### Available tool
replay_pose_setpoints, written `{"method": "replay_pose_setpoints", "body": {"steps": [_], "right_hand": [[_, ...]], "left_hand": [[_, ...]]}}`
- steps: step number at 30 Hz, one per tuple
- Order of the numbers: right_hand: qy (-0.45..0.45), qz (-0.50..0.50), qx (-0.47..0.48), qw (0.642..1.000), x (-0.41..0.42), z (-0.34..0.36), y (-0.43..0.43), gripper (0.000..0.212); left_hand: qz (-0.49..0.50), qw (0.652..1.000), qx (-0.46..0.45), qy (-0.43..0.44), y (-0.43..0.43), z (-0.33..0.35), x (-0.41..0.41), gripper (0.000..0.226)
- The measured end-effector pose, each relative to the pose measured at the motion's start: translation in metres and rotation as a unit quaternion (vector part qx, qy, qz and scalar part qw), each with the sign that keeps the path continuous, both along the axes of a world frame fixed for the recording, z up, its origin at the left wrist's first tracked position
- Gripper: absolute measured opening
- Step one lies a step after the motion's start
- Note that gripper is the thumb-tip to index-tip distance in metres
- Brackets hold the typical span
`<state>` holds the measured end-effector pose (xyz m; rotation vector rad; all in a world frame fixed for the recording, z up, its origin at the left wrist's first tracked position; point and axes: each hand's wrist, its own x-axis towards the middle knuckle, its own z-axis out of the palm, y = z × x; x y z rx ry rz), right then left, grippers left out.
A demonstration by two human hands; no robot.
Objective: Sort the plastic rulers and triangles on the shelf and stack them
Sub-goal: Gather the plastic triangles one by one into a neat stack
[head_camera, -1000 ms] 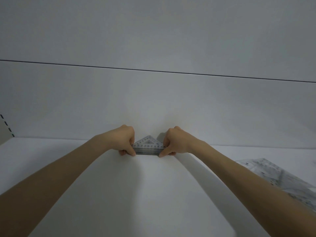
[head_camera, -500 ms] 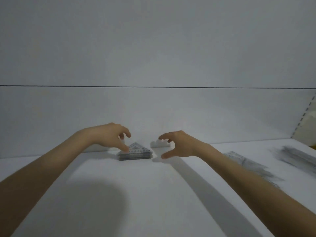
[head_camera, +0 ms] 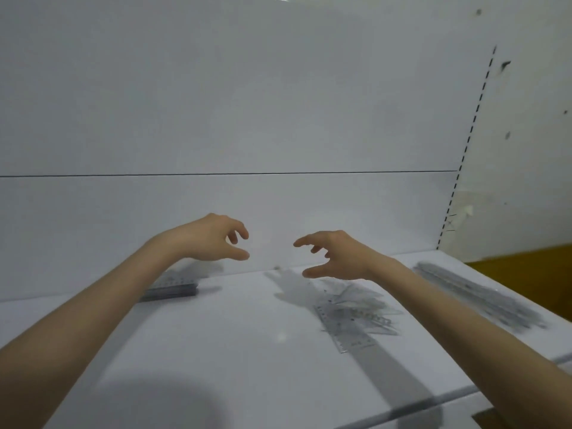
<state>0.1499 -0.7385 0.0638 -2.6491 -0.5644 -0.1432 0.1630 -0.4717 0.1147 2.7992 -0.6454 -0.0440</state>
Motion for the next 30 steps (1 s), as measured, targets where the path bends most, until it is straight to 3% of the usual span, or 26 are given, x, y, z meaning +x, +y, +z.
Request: {"method": "replay_pose_setpoints", "body": {"steps": [13, 18, 25, 30], "right_hand": [[-0.001, 0.032, -0.022, 0.999, 0.008, -0.007, -0.165, 0.043], [0.025, 0.046, -0.034, 0.998, 0.023, -0.034, -0.174, 0.028], [0.091, 0.056, -0.102, 0.989, 0.040, -0.071, -0.150, 0.054], [0.054, 0.069, -0.071, 0.994, 0.039, -0.082, -0.146, 0.041]], "left_hand": [[0.028, 0.999, -0.040, 0.016, -0.154, -0.037, -0.017, 0.034], [0.031, 0.997, -0.072, 0.027, -0.169, -0.057, -0.016, 0.025], [0.050, 0.994, -0.094, 0.019, -0.178, -0.098, -0.009, 0.022], [0.037, 0.989, -0.143, 0.016, -0.190, -0.121, -0.005, 0.023]]}}
